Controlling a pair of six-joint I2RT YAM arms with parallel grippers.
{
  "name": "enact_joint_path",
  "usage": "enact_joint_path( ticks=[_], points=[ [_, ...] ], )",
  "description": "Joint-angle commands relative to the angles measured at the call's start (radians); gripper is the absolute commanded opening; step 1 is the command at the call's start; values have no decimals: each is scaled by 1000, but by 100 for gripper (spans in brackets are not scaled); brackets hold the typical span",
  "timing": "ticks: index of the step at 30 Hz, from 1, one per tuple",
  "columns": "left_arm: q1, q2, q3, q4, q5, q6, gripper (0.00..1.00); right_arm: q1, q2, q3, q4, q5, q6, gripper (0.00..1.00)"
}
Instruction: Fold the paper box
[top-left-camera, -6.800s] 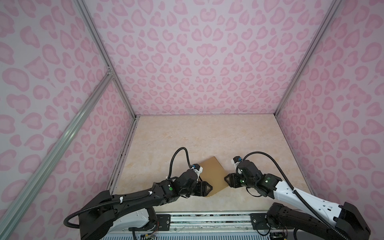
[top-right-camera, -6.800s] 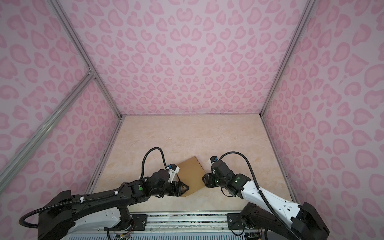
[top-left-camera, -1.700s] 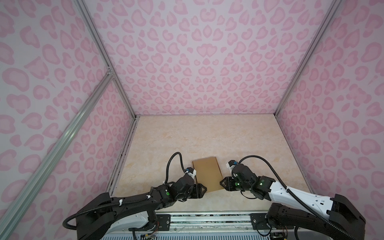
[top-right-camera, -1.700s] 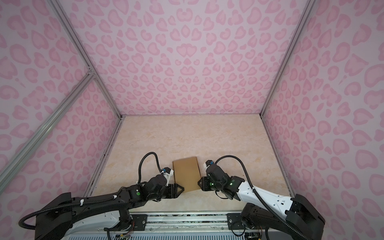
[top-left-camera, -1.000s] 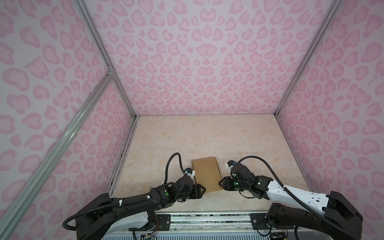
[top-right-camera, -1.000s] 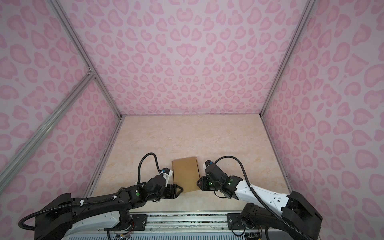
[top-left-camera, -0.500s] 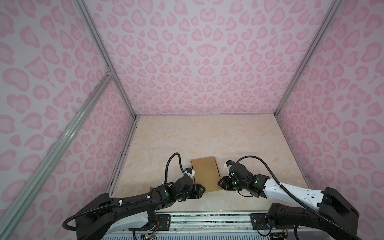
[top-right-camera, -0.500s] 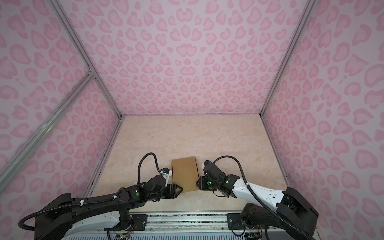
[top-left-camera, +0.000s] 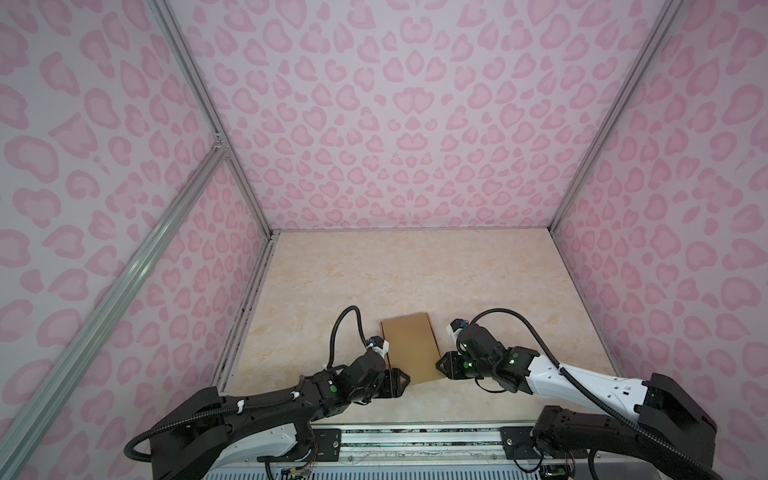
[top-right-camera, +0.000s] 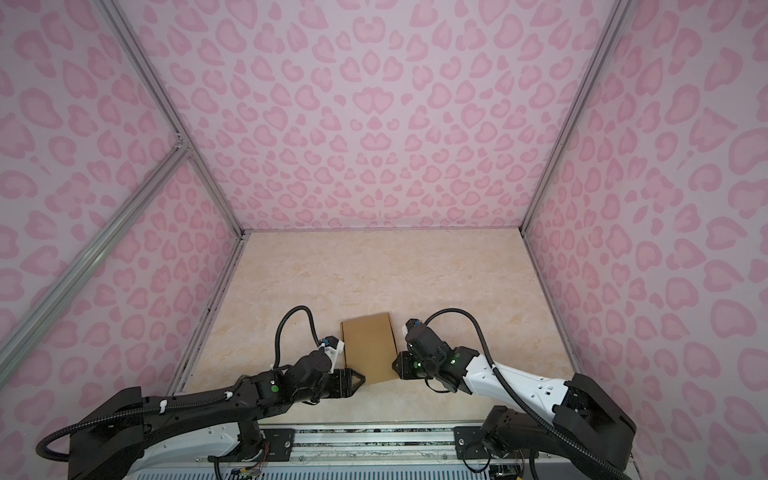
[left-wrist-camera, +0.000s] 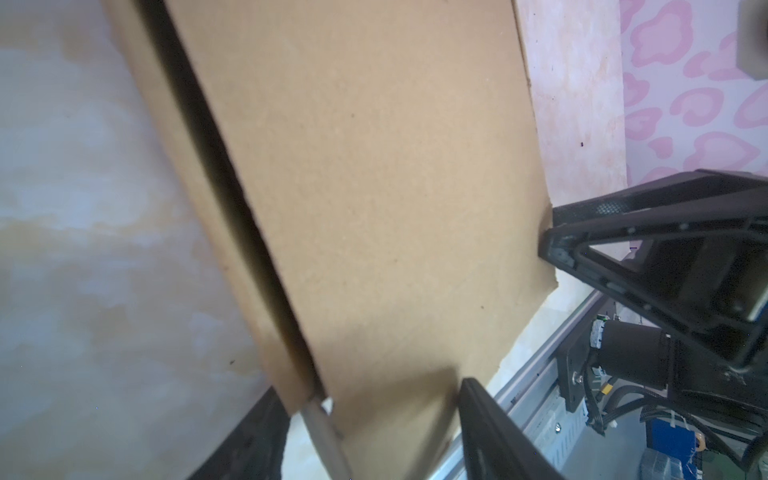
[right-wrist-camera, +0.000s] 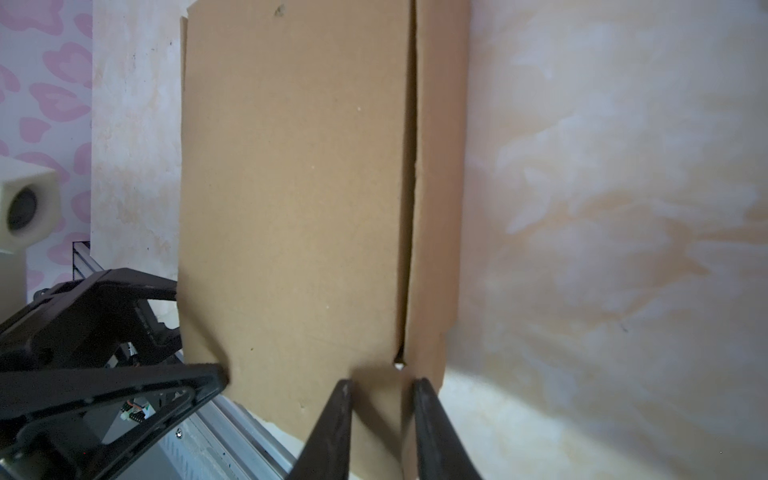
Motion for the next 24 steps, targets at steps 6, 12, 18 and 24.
enact_joint_path(
  ticks=[6,12,18,24],
  points=[
    [4,-8,5,9,-5,5,65,0,9,-3,2,35,-29,27],
    [8,-23,5,-11,-13,13,65,0,16,-1,5,39,-32,27],
    [15,-35,6,-20,-17,16,65,0,14,2,17,32,-28,27],
    [30,-89,27,-82,-31,39,65,-3,16,1,14,33,-28,27]
  ],
)
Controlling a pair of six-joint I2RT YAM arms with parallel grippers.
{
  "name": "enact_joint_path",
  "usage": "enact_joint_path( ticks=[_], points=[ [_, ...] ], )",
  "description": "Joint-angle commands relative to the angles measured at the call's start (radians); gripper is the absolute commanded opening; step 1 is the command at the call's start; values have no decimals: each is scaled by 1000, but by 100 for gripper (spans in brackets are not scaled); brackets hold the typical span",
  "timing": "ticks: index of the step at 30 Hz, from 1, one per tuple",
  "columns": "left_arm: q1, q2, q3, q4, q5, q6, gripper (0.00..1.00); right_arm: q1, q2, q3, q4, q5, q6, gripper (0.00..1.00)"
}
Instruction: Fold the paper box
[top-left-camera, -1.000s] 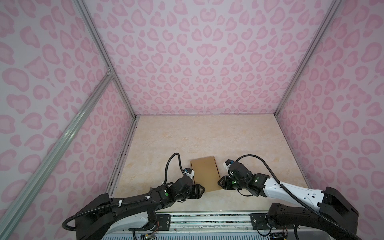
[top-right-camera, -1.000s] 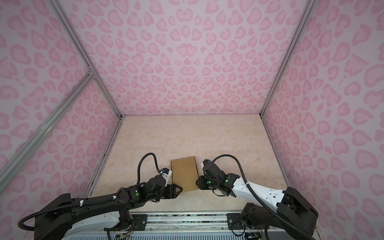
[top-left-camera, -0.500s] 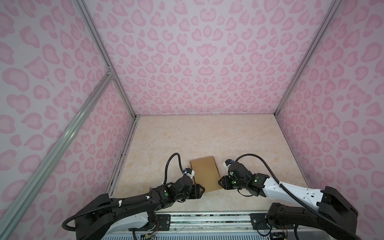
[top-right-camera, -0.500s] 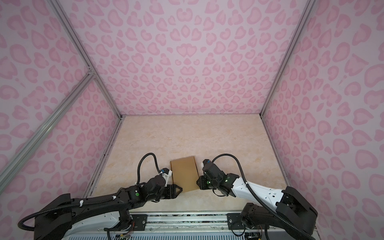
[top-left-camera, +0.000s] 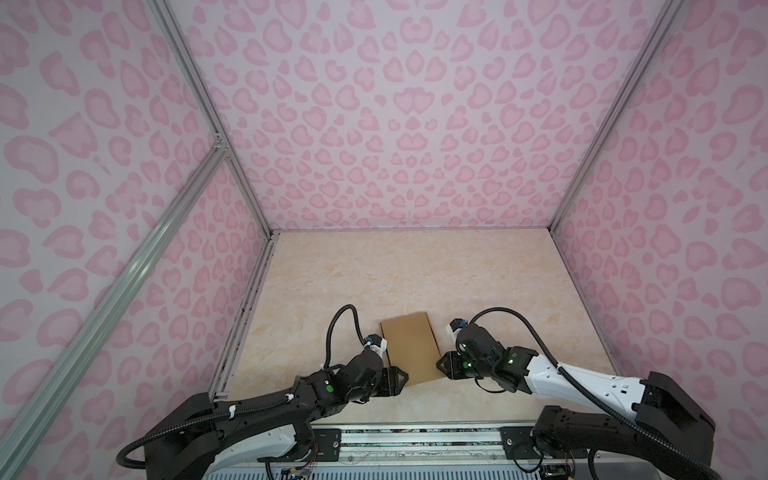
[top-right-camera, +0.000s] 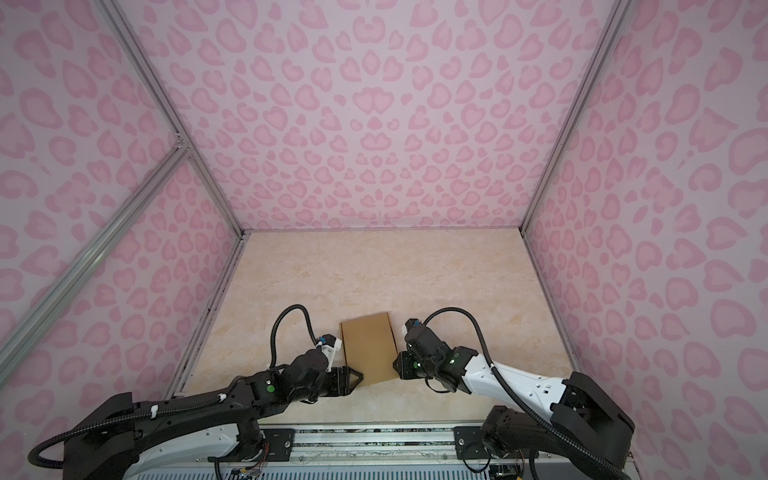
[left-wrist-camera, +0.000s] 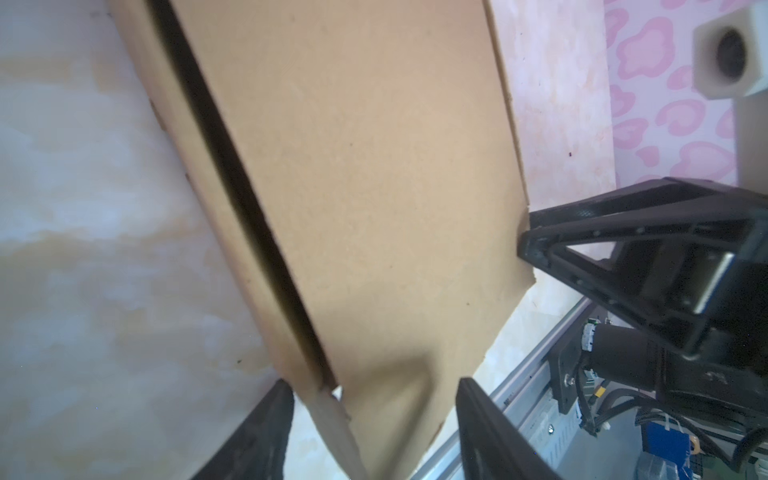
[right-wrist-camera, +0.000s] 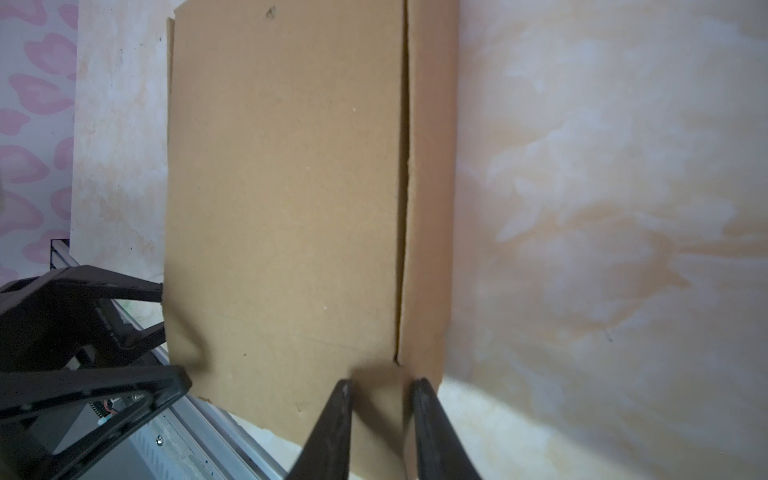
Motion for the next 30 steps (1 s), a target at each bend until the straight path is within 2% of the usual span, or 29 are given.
enact_joint_path(
  ticks=[1,9,17,21,26,30],
  points=[
    [10,-34,21,-49,-26,25,65,-1,5,-1,13,12,-4,27],
    [58,-109,51,-167,-38,82,66,-4,-2,3,11,18,-8,27],
    [176,-134,148,-332,-36,187,66,-10,-14,12,-6,24,-17,28],
    [225,-50,260,-417,-50,265,66,-18,-11,19,-13,19,-25,28],
    [243,115,423,-529,-104,365,64,-19,-9,22,-10,19,-28,28],
    [261,234,496,-567,-127,418,61,-21,-9,22,-8,18,-28,28]
  ],
)
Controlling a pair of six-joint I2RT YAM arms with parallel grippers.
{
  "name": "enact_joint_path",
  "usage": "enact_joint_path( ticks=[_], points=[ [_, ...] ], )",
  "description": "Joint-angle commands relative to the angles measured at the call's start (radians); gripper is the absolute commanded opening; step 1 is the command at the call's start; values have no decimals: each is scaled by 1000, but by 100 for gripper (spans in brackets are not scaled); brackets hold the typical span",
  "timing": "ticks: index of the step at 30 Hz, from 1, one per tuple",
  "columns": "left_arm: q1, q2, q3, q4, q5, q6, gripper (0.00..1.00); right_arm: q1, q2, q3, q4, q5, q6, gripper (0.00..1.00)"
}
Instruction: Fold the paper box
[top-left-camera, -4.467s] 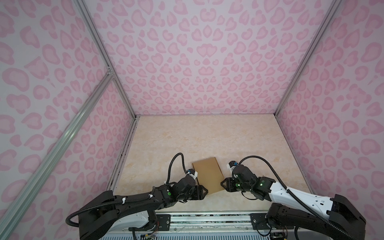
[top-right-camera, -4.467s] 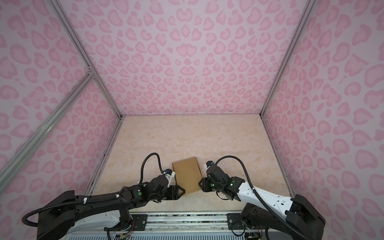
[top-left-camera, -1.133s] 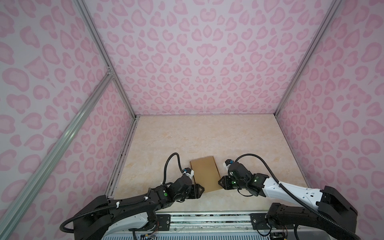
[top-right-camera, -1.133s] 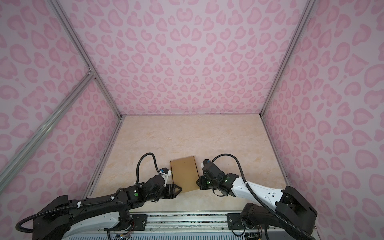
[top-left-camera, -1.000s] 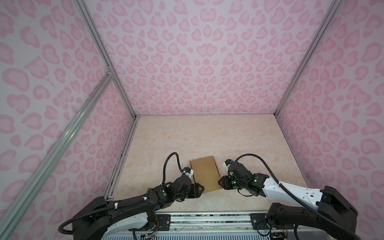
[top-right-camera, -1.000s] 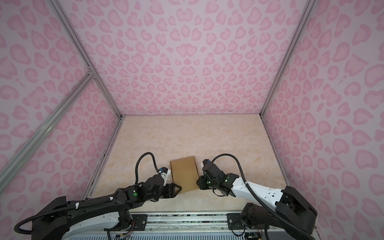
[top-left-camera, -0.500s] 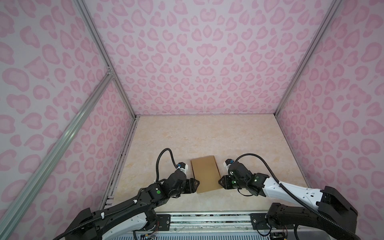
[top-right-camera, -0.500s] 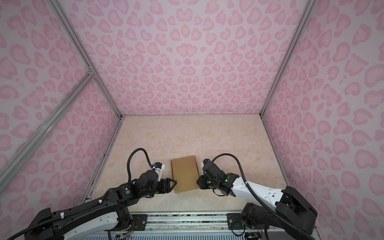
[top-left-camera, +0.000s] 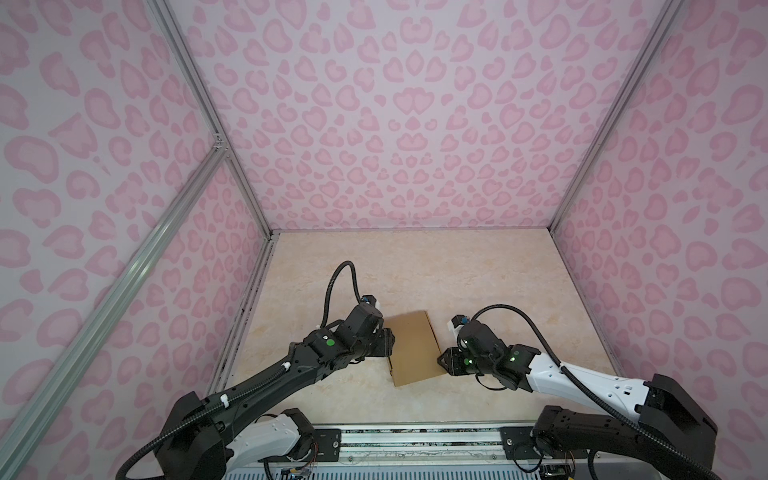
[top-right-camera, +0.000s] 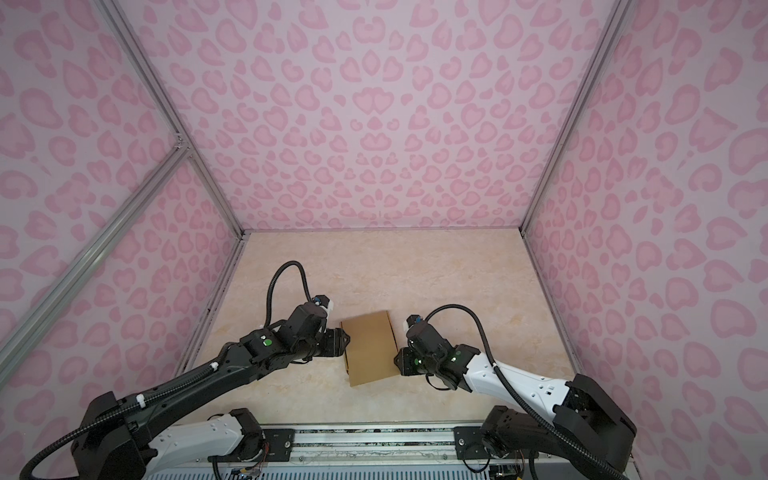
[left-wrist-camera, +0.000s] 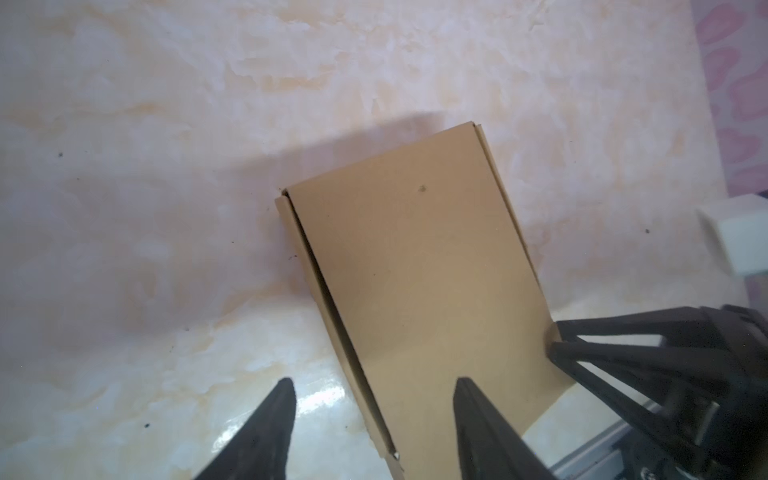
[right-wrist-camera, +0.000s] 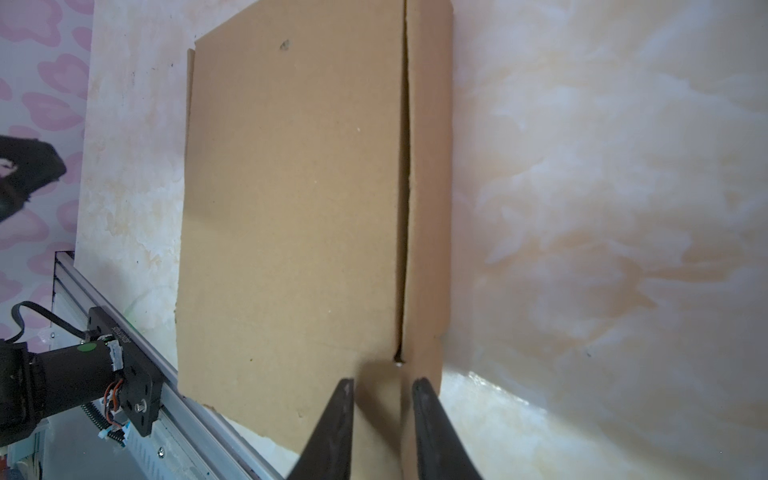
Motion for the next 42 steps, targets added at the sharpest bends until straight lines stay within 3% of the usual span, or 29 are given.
enact_joint_path(
  ticks=[1,16,28,42],
  points=[
    [7,80,49,-84,-51,81,60,0,1,5,2,6,-7,28],
    [9,298,117,-97,-75,90,57,-13,-2,2,1,-5,-18,28],
    [9,286,105,-93,-62,69,57,-15,-46,6,-37,-18,-11,28],
    [8,226,117,-79,-17,41,57,1,-20,-4,-36,-32,-7,38]
  ],
)
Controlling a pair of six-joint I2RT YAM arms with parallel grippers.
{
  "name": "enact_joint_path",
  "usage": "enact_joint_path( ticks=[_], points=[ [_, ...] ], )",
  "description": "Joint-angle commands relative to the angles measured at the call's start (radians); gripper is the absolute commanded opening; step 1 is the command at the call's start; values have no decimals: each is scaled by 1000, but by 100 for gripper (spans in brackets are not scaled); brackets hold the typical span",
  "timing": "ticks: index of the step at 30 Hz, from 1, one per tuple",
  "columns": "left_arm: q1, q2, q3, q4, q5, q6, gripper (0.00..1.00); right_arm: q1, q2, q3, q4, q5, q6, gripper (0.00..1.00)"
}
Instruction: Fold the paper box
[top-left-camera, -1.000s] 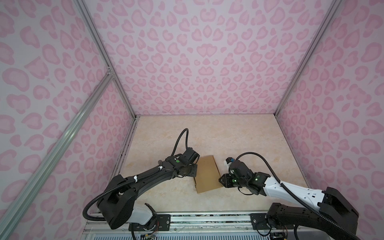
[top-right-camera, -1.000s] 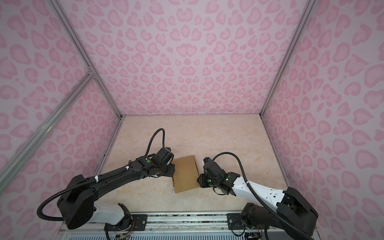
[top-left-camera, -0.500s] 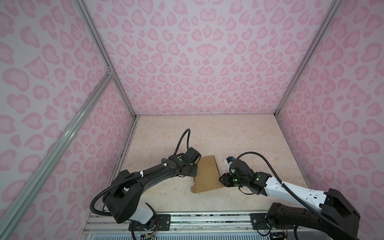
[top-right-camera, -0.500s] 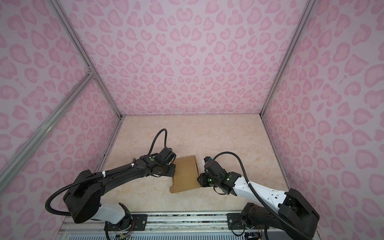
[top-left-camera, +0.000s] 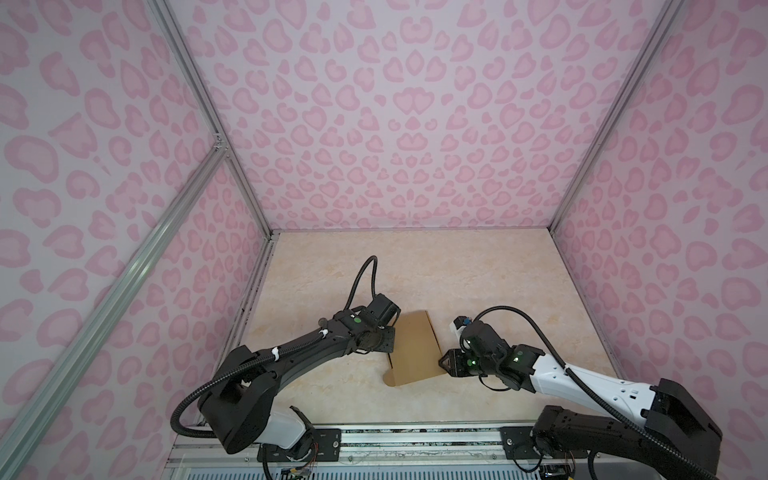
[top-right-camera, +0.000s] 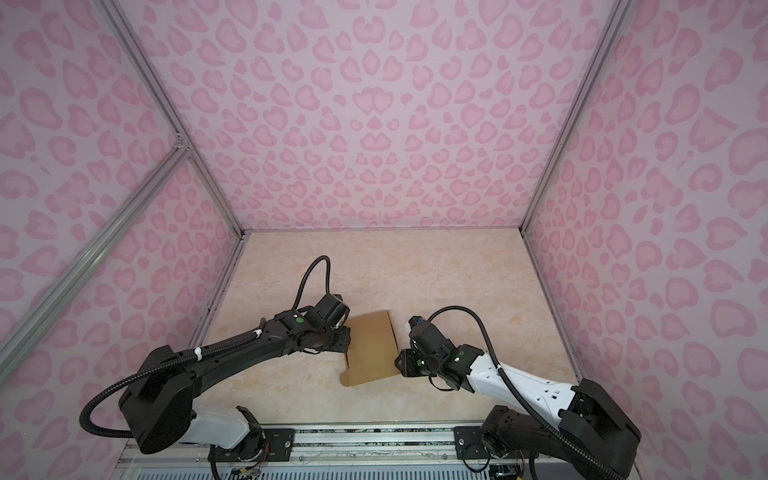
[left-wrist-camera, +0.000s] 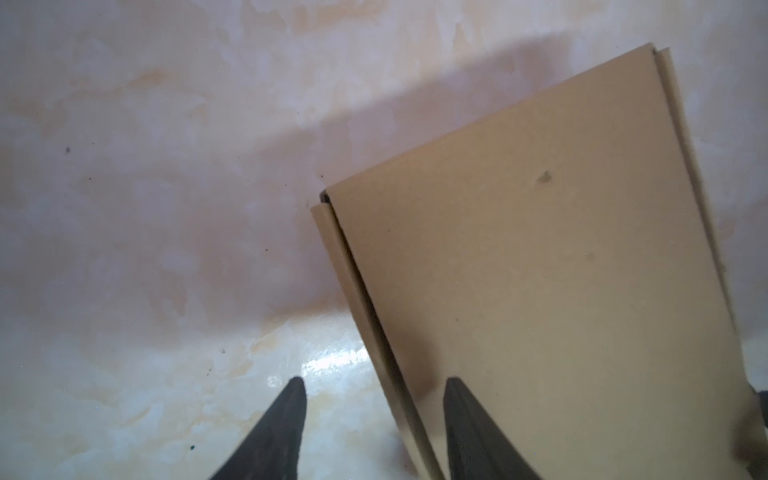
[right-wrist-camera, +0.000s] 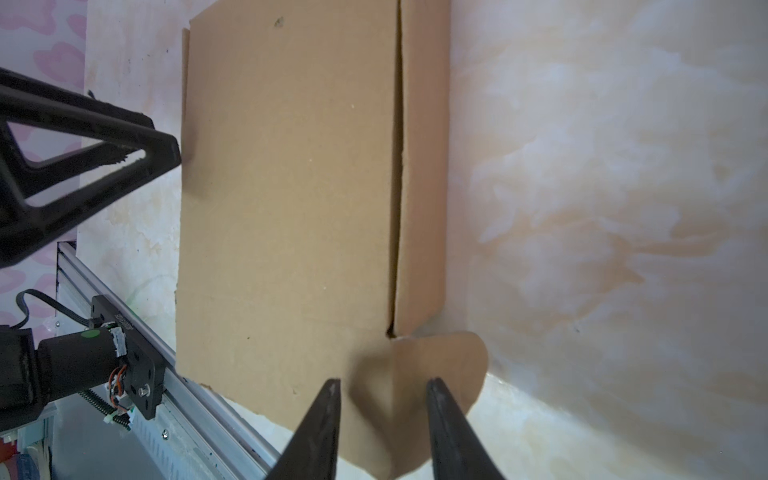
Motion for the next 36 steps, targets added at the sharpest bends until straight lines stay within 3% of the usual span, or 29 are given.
enact_joint_path(
  ticks=[1,8,20,27,36],
  points=[
    [0,-16,4,-1,30,-19,57,5,12,3,9,1,0,39],
    [1,-161,-32,13,53,-74,57,5,23,1,3,16,-8,40],
    [-29,-389,-282,213,260,-316,56,3,35,10,21,1,-1,36],
    [-87,-383,-350,278,242,-369,55,3,37,14,27,-4,-1,34],
    [-98,-361,-409,331,231,-389,55,3,29,15,30,-7,1,33]
  ],
)
